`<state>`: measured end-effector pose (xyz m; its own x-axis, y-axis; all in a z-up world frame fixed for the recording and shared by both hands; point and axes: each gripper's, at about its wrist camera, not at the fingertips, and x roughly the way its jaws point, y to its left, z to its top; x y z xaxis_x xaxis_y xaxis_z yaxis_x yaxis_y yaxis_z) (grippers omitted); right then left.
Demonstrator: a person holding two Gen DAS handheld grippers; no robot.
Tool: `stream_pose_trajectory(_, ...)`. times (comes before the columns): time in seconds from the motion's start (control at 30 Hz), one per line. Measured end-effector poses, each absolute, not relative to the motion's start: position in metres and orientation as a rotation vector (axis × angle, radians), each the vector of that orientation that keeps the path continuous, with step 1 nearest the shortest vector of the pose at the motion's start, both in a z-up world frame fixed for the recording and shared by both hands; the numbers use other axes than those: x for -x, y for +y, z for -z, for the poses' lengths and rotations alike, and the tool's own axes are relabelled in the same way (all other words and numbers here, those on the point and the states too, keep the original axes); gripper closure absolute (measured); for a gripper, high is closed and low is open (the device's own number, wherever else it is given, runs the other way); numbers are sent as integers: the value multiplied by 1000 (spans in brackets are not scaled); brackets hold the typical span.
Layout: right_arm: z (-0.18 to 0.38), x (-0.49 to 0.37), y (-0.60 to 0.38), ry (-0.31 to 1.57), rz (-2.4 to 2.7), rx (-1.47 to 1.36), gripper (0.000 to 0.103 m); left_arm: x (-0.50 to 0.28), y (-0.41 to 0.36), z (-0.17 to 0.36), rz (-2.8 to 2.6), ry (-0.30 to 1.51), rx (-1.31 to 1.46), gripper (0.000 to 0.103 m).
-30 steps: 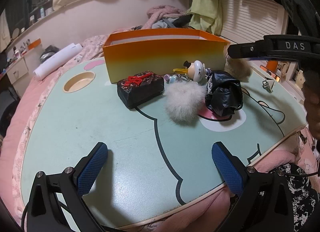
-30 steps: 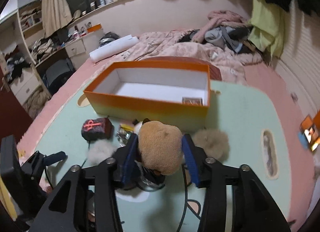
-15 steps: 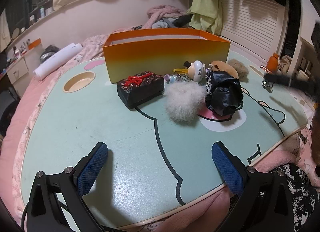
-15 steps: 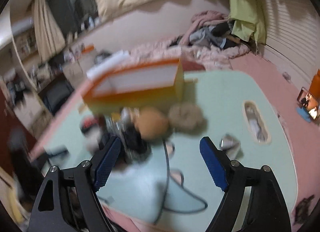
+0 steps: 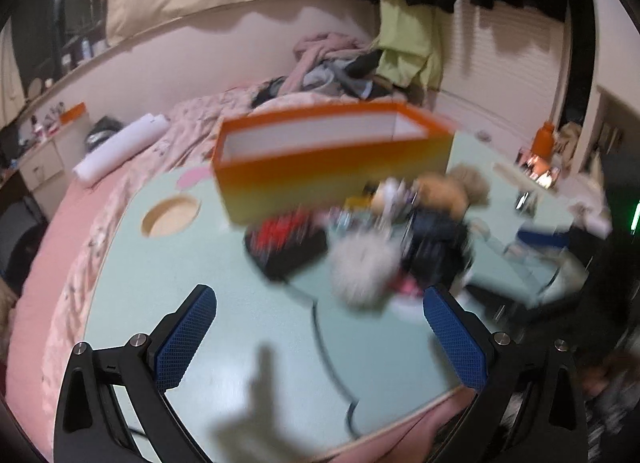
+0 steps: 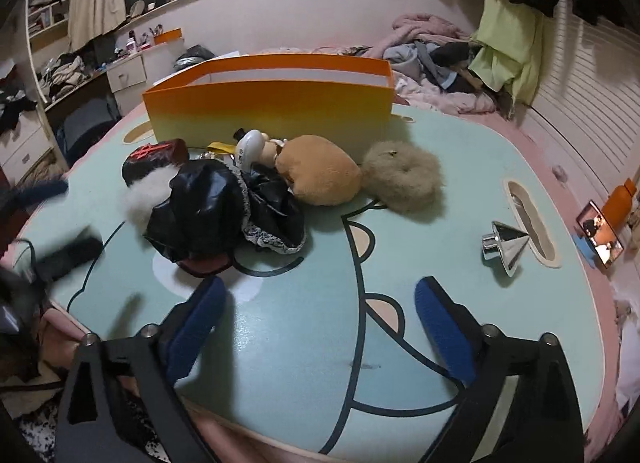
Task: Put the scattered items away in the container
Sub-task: 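Lower the left gripper into the box toward the brown card box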
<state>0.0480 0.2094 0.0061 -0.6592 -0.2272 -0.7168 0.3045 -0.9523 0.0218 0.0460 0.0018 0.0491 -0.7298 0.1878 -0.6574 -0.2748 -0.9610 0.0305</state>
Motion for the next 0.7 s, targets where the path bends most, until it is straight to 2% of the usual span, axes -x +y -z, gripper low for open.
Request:
stream_pose_trajectory(0.17, -6, -47, 211, 140, 2624, -1109, 4, 8, 18, -103, -2610, 116, 1042, 0)
stream_pose_trajectory(0.3, -5, -47, 212, 140, 2624, -1103, 4, 69, 36, -114, -2479, 8, 1209, 0)
stream_pose_trajectory(0.37, -5, -47, 213, 140, 2621, -1101, 2, 108, 42, -101, -2353, -119, 1366, 2)
stream_pose_trajectory(0.43, -5, -48, 213, 141, 2618, -1099, 1, 134, 50, -85, -2282, -206, 1482, 15)
stream_pose_trajectory(0.47, -5, -48, 213, 141, 2617, -1097, 1, 146, 55, -75, -2251, -230, 1535, 17)
stream_pose_trajectory(0.6, -6, -49, 214, 138, 2612, -1089, 1, 170, 80, -45, -2190, -202, 1651, 18)
stream_pose_trajectory(0.7, -6, -50, 215, 139, 2606, -1083, 1, 177, 91, -28, -2168, -184, 1719, 26)
